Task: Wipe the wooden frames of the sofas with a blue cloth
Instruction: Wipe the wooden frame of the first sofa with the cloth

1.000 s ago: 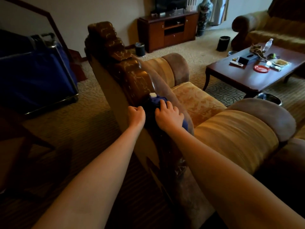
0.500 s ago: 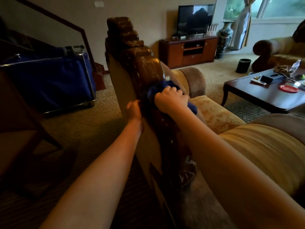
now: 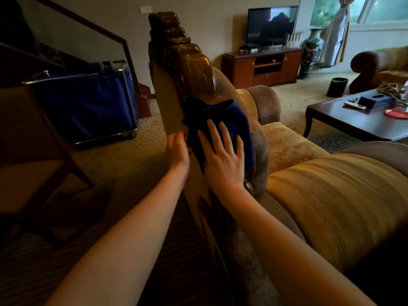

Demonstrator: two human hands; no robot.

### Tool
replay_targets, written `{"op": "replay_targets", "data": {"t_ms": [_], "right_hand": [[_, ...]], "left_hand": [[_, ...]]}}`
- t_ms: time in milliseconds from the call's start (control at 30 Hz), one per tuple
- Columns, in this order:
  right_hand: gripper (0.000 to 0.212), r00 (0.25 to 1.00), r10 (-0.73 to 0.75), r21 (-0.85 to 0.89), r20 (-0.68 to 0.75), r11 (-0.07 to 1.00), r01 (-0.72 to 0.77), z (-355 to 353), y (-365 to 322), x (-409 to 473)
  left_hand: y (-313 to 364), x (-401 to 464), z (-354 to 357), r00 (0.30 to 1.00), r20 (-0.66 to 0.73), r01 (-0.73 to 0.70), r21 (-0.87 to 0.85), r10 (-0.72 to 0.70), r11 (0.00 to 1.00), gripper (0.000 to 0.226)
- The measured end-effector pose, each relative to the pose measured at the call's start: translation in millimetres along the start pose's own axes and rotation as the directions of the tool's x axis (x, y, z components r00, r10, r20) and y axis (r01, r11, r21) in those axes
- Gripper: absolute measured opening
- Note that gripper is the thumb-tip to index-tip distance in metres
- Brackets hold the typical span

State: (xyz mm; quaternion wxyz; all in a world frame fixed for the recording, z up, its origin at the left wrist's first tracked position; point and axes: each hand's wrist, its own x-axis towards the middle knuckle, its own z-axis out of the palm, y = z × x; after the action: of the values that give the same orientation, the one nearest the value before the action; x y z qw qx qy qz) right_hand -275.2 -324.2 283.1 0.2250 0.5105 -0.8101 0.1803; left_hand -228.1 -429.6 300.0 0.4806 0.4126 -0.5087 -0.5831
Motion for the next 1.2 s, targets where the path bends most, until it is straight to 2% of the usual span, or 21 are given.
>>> {"op": "replay_targets", "data": {"t_ms": [67, 133, 167, 300, 400, 533, 667, 800, 867, 933, 1033, 1100, 1200], "right_hand": [[0.059, 0.998, 0.052, 0.022, -0.032, 0.998, -0.052, -5, 3, 19], [0.062, 0.994, 0.11, 0.103, 0.008, 0.989, -0.11, -15, 9, 47], [0.065, 0.992, 0.122, 0.144, 0.035, 0.982, -0.126, -20, 13, 58], [0.065, 0.989, 0.145, 0.24, 0.014, 0.96, -0.144, -20, 20, 64], [0.068, 0.988, 0.141, 0.226, -0.067, 0.966, -0.123, -8, 20, 44], [0.071, 0.975, 0.191, 0.197, -0.112, 0.966, -0.166, 4, 17, 13], [0.072, 0.954, 0.266, 0.268, -0.138, 0.937, -0.223, 31, 18, -35], [0.072, 0.945, 0.289, 0.349, -0.151, 0.91, -0.222, 46, 23, -48], [0.071, 0.942, 0.292, 0.41, -0.163, 0.889, -0.205, 43, 22, -45], [0.068, 0.928, 0.348, 0.502, -0.136, 0.832, -0.238, 35, 18, -38], [0.065, 0.874, 0.483, 0.559, -0.044, 0.737, -0.379, 11, 23, -4], [0.064, 0.854, 0.516, 0.623, 0.069, 0.646, -0.441, -1, 38, 21], [0.053, 0.856, 0.455, 0.814, 0.243, 0.384, -0.435, 2, 68, 33]], "left_hand": [[11, -13, 5, 0.998, 0.064, -0.02, -0.033, 0.022, 0.999, 0.038], [24, -20, 10, 0.99, 0.134, -0.042, -0.064, 0.05, 0.997, 0.055], [32, -22, 12, 0.983, 0.169, -0.068, -0.061, 0.077, 0.996, 0.056], [45, -31, 10, 0.951, 0.244, -0.195, 0.006, 0.188, 0.981, 0.036], [31, -40, 0, 0.945, 0.233, -0.246, 0.035, 0.231, 0.969, 0.03], [-3, -47, -9, 0.977, 0.156, -0.165, 0.096, 0.149, 0.982, 0.041], [-27, -57, 0, 0.97, 0.227, -0.111, 0.097, 0.086, 0.989, 0.049], [-41, -73, 14, 0.957, 0.224, -0.2, 0.043, 0.186, 0.979, 0.023], [-47, -78, 13, 0.959, 0.186, -0.22, 0.001, 0.216, 0.976, 0.024], [-46, -76, 9, 0.962, 0.145, -0.233, 0.01, 0.229, 0.972, 0.036], [-42, -64, 8, 0.952, 0.143, -0.283, 0.059, 0.272, 0.957, 0.069], [-33, -61, 13, 0.957, 0.152, -0.26, 0.074, 0.247, 0.963, 0.067], [-27, -61, 23, 0.967, 0.149, -0.218, 0.073, 0.206, 0.973, 0.048]]}}
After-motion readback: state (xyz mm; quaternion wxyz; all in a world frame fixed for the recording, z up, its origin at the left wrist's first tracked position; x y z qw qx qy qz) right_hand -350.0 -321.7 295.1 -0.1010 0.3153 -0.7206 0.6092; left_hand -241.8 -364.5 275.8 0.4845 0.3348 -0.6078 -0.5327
